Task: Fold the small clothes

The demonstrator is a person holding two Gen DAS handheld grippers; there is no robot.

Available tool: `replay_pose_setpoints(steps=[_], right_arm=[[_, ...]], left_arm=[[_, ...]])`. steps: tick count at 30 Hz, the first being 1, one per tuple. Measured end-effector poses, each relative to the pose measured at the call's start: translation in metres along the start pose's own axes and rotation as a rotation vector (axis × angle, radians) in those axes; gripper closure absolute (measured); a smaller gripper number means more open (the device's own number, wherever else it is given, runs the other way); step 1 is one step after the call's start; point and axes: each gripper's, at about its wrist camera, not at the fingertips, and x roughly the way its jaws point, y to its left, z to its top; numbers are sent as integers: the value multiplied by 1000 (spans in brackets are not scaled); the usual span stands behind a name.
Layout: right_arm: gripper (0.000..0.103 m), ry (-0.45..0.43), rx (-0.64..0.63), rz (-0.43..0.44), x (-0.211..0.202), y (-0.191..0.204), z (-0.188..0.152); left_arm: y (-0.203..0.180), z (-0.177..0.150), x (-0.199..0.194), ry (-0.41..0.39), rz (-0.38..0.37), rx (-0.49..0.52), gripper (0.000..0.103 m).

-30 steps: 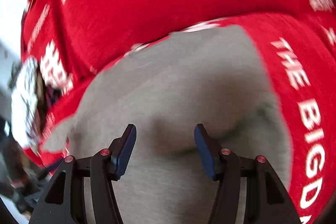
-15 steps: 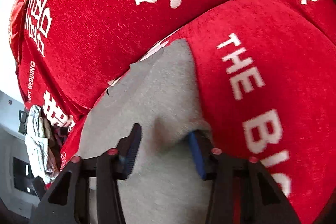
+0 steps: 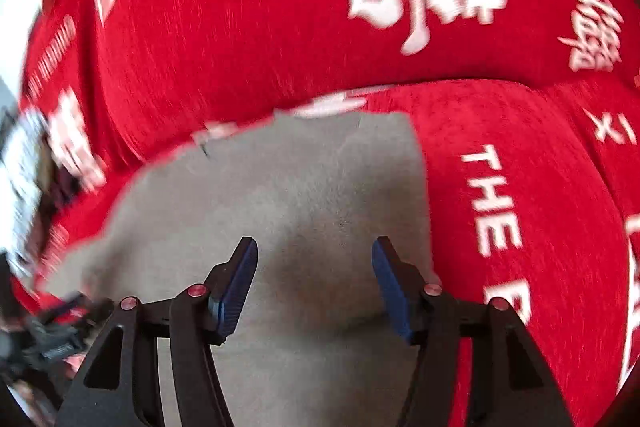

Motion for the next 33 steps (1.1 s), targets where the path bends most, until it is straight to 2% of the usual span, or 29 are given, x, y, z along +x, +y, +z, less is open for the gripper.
replay_pose_setpoints(steps=[2,3,5,9,11,13,15,16,17,18,21,23,26,28,30,33], right_arm=[[40,9,-29,-50,17,-5,3],[40,-14,-37,-64,19,-7,6],[40,0,-38,-145,27,-10,12],[39,26,-17,-166,25,-8,19],[39,3,-61,-158,19,10,18],[37,9,-116,-191,23,24,17],[36,56,-140,-241,40,28,22],[33,65,-115,-231,48,23,28],[25,61,-70,-222,55,13,37],[22,74,-18,-216,60,1,43],[21,99,79,-201,65,-17,62],[21,110,85,-208,58,-9,62],[21,48,25,-145,34,20,43],[21,34,-36,-94,21,47,17],[21,34,-101,-92,15,71,-11],[21,43,-202,-120,15,95,-44]], left_arm=[[6,-1,14,19,10,-11,0],[8,-3,15,10,-3,-18,0],[10,-2,15,-10,-7,-11,0],[7,1,7,-6,6,-29,0],[2,-2,1,-23,-23,-25,0],[-13,-5,2,-21,-18,23,0],[-22,-8,6,-26,19,58,0],[-21,-8,6,-30,20,53,0],[-20,-7,7,-27,16,44,0],[-17,-5,8,-21,11,30,0],[-12,-4,5,-13,26,11,0],[-7,-9,-6,-39,9,-9,0],[-4,-16,-9,-54,-1,-15,0],[-3,-20,-3,-39,-2,-17,0],[-4,-25,-2,-61,12,5,0],[2,-32,-9,-61,-15,11,0]])
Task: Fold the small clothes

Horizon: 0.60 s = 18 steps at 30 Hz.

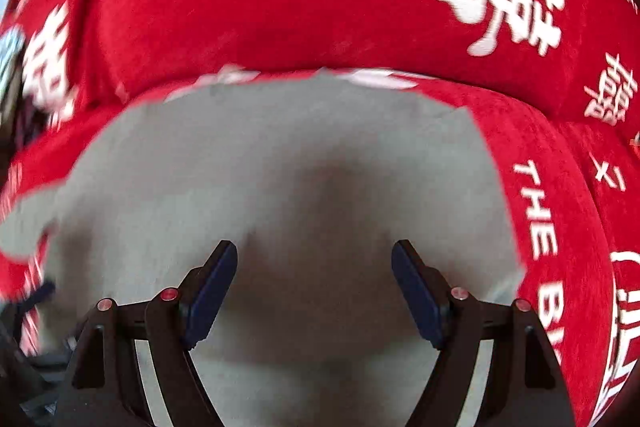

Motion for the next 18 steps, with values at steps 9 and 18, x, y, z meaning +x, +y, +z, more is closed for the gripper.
replay_pose_setpoints(steps=[9,18], right_arm=[[21,-12,-84,-8,-9,37,-21],[20,-57,-131,-43,-28,52,-18]], left_arm=[[27,-10,-4,49,-16,-54,0],[134,-2,-35,-54,56,-298,0]])
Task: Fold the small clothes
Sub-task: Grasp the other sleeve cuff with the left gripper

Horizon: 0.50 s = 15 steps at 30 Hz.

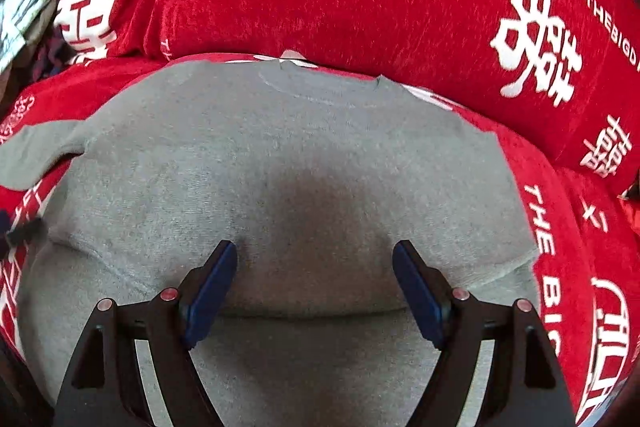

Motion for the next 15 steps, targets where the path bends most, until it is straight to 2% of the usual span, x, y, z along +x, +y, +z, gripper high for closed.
replay_pose_setpoints(steps=[1,2,4,7,9,11,12,15], right_arm=[[20,-1,-1,4,0,1,1],[20,-4,-1,8,-2,4,2],[20,-9,-11,19,-3,10,5],[20,-15,-35,37,-6,24,6],[20,-22,-54,46,-8,33,6],[20,-19,-70,49,-8,40,5],[20,-17,-77,48,-7,43,5],[20,-7,-87,36,-4,47,3]], left_arm=[[32,12,0,-20,72,-83,0],[49,18,1,-29,112,-128,0],[111,35,6,-41,202,-299,0],[179,46,21,-33,329,-503,0],[215,53,37,-10,348,-633,0],[231,55,52,20,305,-694,0],[231,63,54,0,353,-685,0],[222,86,65,-27,318,-636,1]])
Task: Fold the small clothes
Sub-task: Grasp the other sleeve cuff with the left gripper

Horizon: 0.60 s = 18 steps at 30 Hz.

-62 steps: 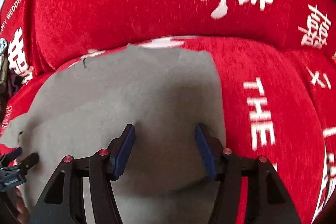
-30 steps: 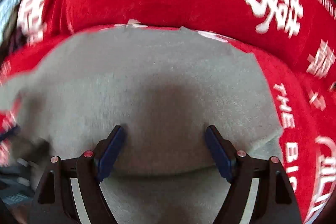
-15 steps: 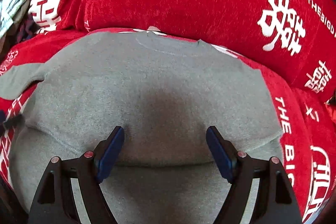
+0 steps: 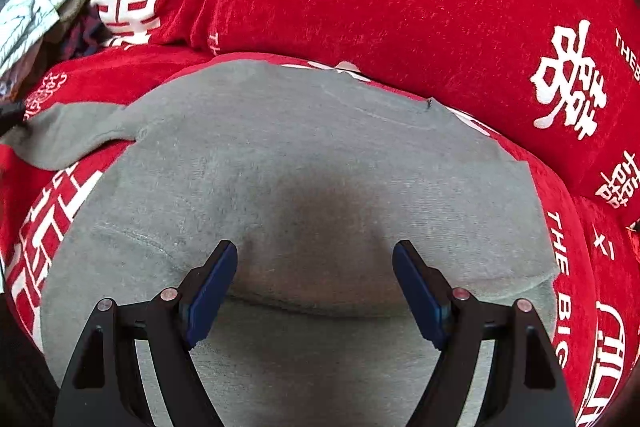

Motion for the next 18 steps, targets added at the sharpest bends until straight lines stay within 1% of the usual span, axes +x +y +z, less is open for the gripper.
replay_pose_setpoints(steps=[1,2,3,4,5,6,8,10,13,15,18], right_arm=[[20,6,0,-4,2,0,0],[20,13,4,-7,3,0,0],[20,17,6,-9,4,-1,0],[20,19,8,-12,5,-1,1],[20,19,10,-15,5,-2,2],[20,18,10,-16,5,-2,5],[20,14,5,-11,4,0,12],[20,2,-11,-10,5,5,24],[20,-14,-20,19,13,21,51],[20,-20,-23,50,26,39,76],[20,2,-60,73,49,71,106]], left_arm=[[-8,4,2,-2,-25,19,11],[-16,6,1,-26,-6,39,39],[-23,7,0,-37,-1,64,57],[-26,8,1,-23,-35,79,88],[-27,8,1,-7,-70,80,92],[-25,8,0,-1,-90,72,92],[-21,10,-4,-18,-83,68,92],[-13,10,-11,-56,-83,73,92],[-5,8,-25,-118,-65,109,92],[-1,4,-36,-144,-52,142,92],[-3,0,-43,-159,-34,188,92]])
